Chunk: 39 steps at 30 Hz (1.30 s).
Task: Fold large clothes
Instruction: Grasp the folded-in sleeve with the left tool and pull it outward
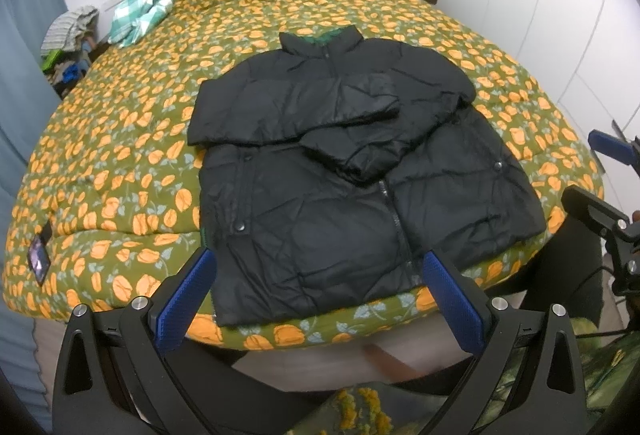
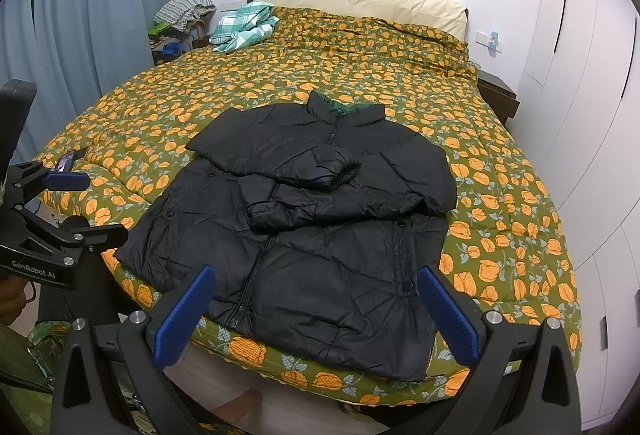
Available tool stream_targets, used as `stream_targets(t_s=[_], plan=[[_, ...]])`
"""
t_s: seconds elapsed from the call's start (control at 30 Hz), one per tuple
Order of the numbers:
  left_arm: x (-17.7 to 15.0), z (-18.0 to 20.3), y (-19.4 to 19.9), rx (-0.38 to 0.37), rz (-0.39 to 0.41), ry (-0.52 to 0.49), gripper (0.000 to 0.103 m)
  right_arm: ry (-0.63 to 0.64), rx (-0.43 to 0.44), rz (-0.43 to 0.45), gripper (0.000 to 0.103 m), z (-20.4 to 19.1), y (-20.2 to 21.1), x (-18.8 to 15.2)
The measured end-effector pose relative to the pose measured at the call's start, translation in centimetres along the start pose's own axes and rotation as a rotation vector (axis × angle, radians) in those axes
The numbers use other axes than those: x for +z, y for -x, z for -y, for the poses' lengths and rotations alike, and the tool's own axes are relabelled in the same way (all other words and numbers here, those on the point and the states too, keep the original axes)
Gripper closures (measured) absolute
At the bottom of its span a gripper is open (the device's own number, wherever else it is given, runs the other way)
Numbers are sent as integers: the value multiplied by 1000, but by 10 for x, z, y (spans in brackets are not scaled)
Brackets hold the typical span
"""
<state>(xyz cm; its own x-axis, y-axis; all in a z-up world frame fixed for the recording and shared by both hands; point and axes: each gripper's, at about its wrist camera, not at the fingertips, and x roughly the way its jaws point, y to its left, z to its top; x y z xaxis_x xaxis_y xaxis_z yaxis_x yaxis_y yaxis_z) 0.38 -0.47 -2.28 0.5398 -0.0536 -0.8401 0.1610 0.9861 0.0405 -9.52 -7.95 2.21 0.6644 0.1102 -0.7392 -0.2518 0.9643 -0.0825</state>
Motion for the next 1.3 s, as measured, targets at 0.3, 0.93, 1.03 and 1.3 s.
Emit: stream_targets(t_s=[0.3,0.93,1.03,1.3], plan=[[29,-10,-51,-101,-67,-25,1,-41,1,-5,0,12,-3,-4],[165,63,-270,-70,-192,-115,79,-98,-45,-8,0,43,1,-17],[163,26,-242,-134,-161,-6,85,-120,-48,-20,0,56,-5,-16],[153,-114,-103,-137,76,212,85,-47,-103,47,0,60,-4,14]])
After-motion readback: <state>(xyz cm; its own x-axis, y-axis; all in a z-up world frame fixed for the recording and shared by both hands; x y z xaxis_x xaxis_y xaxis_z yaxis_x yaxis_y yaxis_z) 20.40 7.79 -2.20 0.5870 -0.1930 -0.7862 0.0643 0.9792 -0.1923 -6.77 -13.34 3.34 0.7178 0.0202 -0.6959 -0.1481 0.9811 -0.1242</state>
